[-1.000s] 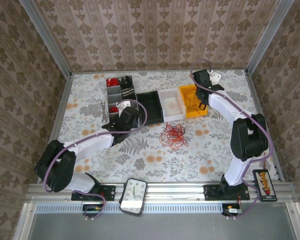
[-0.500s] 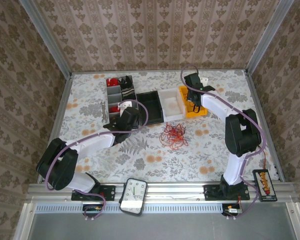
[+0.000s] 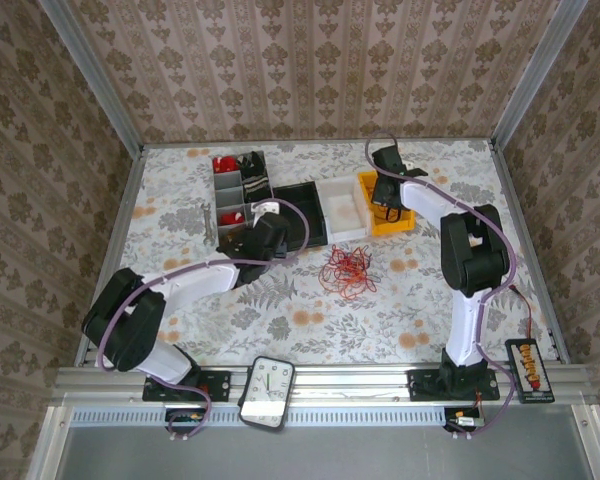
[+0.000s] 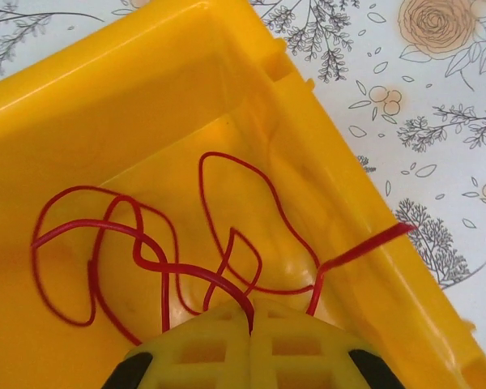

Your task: Untangle the cables

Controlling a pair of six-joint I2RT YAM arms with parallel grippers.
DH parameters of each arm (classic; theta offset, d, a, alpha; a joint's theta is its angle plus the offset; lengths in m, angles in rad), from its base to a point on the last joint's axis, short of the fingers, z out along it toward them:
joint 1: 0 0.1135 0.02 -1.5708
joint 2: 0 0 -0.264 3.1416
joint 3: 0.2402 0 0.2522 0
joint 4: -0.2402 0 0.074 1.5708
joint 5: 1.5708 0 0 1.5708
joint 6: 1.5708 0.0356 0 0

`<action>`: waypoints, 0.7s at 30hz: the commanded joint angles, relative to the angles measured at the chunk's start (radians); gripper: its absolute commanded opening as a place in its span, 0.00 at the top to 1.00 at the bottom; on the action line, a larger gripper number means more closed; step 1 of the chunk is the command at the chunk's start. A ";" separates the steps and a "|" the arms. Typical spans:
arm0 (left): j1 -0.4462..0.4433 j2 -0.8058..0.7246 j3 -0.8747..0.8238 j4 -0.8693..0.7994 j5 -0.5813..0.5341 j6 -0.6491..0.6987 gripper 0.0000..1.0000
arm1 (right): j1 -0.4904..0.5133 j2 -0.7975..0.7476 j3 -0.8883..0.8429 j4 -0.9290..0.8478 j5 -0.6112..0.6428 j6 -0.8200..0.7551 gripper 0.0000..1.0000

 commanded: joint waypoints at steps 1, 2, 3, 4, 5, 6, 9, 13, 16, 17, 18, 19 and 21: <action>-0.016 0.020 0.048 0.014 0.014 0.060 0.40 | -0.010 0.029 0.038 -0.023 -0.049 0.022 0.99; -0.017 0.024 0.052 0.017 0.023 0.069 0.40 | -0.014 0.035 0.044 -0.024 -0.057 0.023 0.99; -0.020 0.029 0.056 0.018 0.029 0.074 0.40 | -0.014 0.041 0.046 -0.024 -0.066 0.025 0.98; -0.023 0.033 0.060 0.021 0.036 0.082 0.40 | -0.014 0.043 0.050 -0.023 -0.072 0.023 0.98; -0.027 0.036 0.063 0.024 0.041 0.091 0.39 | -0.015 0.043 0.051 -0.021 -0.078 0.020 0.98; -0.030 0.039 0.067 0.026 0.046 0.096 0.39 | -0.014 0.040 0.051 -0.017 -0.084 0.020 0.97; -0.036 0.046 0.075 0.029 0.051 0.108 0.39 | -0.014 0.022 0.049 -0.010 -0.094 0.020 0.92; -0.036 0.052 0.081 0.029 0.056 0.111 0.38 | -0.014 -0.037 0.020 0.009 -0.088 0.031 0.76; -0.040 0.054 0.083 0.031 0.058 0.113 0.37 | -0.014 -0.090 -0.018 0.029 -0.060 0.039 0.65; -0.040 0.054 0.083 0.031 0.059 0.114 0.37 | -0.013 -0.107 -0.026 0.030 -0.048 0.038 0.61; -0.040 0.054 0.084 0.031 0.061 0.115 0.37 | -0.012 -0.122 -0.033 0.028 -0.037 0.035 0.58; -0.042 0.054 0.084 0.034 0.064 0.119 0.37 | -0.012 -0.136 -0.036 0.026 -0.026 0.033 0.55; -0.043 0.049 0.081 0.041 0.083 0.136 0.36 | -0.014 -0.173 -0.056 0.026 0.003 0.027 0.50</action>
